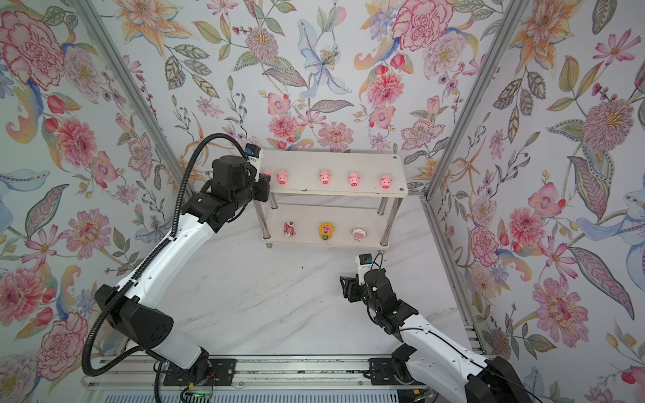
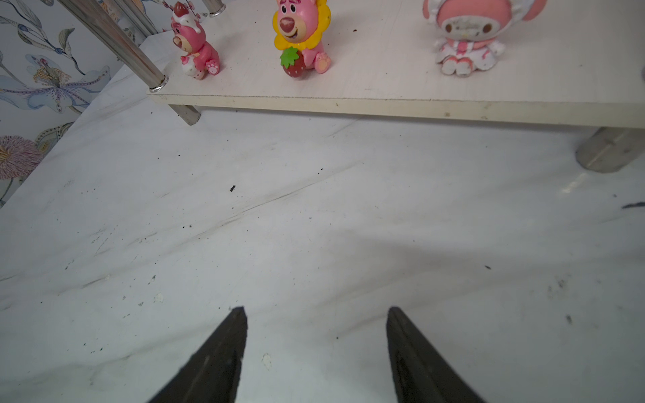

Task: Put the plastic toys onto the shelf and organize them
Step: 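Lift the held pig with the left gripper up onto the upper shelf, then move the held pig along the upper shelf next to the other pigs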

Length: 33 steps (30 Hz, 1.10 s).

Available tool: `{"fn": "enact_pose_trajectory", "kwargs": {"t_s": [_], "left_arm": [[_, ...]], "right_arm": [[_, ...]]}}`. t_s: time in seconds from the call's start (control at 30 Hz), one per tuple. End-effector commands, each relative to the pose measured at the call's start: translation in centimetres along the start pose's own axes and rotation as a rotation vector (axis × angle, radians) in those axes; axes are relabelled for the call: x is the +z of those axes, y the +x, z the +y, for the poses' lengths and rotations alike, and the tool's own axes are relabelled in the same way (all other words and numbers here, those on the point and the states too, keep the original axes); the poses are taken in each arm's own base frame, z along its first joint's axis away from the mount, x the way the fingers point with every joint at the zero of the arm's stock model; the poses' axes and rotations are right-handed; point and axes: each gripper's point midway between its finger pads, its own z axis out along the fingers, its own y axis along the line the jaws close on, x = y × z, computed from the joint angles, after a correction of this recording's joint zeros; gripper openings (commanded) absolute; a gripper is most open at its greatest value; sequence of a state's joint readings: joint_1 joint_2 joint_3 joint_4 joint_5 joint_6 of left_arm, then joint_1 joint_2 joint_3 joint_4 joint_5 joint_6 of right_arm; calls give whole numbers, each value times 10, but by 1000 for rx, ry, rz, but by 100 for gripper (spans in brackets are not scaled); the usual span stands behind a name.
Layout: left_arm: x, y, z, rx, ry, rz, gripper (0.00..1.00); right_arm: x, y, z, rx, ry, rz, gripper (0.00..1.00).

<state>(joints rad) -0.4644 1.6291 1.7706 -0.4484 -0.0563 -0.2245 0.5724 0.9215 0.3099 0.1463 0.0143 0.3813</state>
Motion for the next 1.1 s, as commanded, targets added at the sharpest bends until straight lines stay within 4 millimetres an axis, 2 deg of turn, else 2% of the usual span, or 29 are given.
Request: {"fn": "enact_pose_trajectory", "kwargs": {"t_s": [0.0, 0.13, 0.3, 0.63, 0.8, 1.07], "left_arm": [[-1, 1, 3, -11, 5, 22, 30], [0, 3, 12, -25, -19, 21, 34], [7, 7, 16, -27, -27, 30, 47], [20, 2, 15, -12, -22, 36, 49], [21, -4, 16, -9, -29, 32, 54], [6, -24, 24, 3, -66, 4, 57]], "right_arm": [[1, 5, -2, -5, 0, 8, 65], [2, 5, -2, -3, -4, 11, 65], [2, 5, -2, -2, -5, 10, 65], [2, 6, -3, 0, -2, 11, 65], [3, 6, -4, 1, 1, 13, 65], [3, 7, -4, 1, 0, 15, 65]]}}
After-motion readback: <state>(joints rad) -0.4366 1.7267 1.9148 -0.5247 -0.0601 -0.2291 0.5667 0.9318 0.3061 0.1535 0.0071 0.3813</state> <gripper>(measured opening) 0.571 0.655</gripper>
